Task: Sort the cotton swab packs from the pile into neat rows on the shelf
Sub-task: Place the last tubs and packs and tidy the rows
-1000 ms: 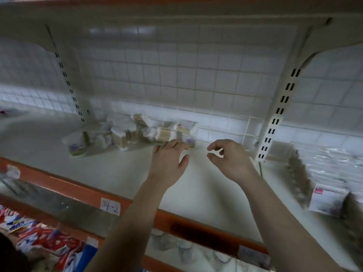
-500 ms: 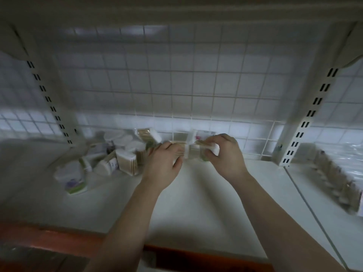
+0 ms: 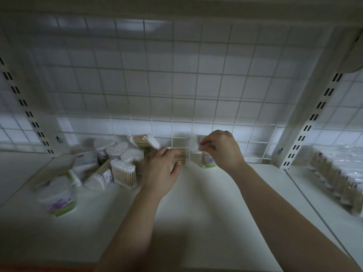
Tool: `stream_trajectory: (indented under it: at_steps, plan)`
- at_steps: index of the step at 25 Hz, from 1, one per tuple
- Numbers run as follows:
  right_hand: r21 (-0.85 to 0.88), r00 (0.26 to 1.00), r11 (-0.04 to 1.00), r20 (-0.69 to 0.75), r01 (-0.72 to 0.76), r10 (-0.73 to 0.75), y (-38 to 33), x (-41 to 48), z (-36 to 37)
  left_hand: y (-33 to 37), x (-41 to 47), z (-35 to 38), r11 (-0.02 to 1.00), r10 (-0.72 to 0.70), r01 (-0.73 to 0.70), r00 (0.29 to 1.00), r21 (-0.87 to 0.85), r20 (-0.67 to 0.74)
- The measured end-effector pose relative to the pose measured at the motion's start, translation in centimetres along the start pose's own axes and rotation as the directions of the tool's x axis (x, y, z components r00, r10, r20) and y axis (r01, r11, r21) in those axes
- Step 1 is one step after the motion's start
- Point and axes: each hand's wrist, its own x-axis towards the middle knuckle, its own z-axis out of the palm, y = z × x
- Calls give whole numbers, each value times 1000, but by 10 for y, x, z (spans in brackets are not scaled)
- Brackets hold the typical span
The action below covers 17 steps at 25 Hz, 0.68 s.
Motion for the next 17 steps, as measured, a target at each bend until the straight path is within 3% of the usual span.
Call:
stream_trajectory:
  at_steps: [7,12,17]
  plan:
    - [35,992,997,106,-70,66,-1,9,-9,3,-2,5,999,34,-34,999,2,28]
    - [-41,983,999,179,-28,35,-2,7,-11,0,-1,10,1000,30,-29,998,-9,57]
    - [-26,994,997,77,-70,71,-8,0,-13,1,0,9,999,4,-3,999,-32,47]
